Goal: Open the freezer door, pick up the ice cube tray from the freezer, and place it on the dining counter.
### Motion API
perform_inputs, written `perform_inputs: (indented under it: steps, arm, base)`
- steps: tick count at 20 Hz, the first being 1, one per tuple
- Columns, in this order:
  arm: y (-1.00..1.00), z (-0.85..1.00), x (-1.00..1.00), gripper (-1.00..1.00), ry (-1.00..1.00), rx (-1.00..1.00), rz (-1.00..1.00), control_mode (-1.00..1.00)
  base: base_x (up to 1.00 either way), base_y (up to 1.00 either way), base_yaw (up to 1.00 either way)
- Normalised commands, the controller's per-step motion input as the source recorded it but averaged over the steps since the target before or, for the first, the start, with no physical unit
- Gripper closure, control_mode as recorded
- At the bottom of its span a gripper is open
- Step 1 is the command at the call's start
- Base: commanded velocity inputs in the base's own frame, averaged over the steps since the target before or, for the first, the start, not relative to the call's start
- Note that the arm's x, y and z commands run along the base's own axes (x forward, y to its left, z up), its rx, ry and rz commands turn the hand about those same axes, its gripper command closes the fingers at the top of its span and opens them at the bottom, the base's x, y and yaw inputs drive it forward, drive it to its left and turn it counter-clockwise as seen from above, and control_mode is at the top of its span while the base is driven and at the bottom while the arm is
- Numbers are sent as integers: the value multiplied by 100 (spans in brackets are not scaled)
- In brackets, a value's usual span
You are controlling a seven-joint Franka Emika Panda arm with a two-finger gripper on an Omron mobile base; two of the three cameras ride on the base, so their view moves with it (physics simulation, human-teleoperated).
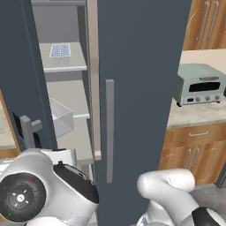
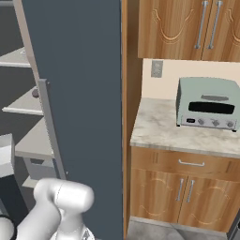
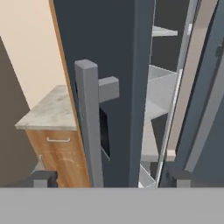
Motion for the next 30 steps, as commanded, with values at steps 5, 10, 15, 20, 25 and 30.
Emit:
perform_inputs:
  steps: [5, 10, 15, 20, 25, 30]
  arm:
    - [-67, 0, -14, -100, -10, 2, 14, -100]
    - [-65, 3, -10, -100, -9, 5, 23, -100]
    - [-75, 6, 0, -100, -5, 8, 21, -100]
    - [-77, 3, 0, -100, -5, 7, 22, -100]
    - [-60, 0, 11, -100, -3, 9, 27, -100]
    - [-38, 0, 32, -100, -1, 7, 31, -100]
  base:
    - [0, 0, 0]
    - [0, 0, 0]
    - [0, 0, 0]
    - [0, 0, 0]
    - [0, 0, 0]
    - [0, 0, 0]
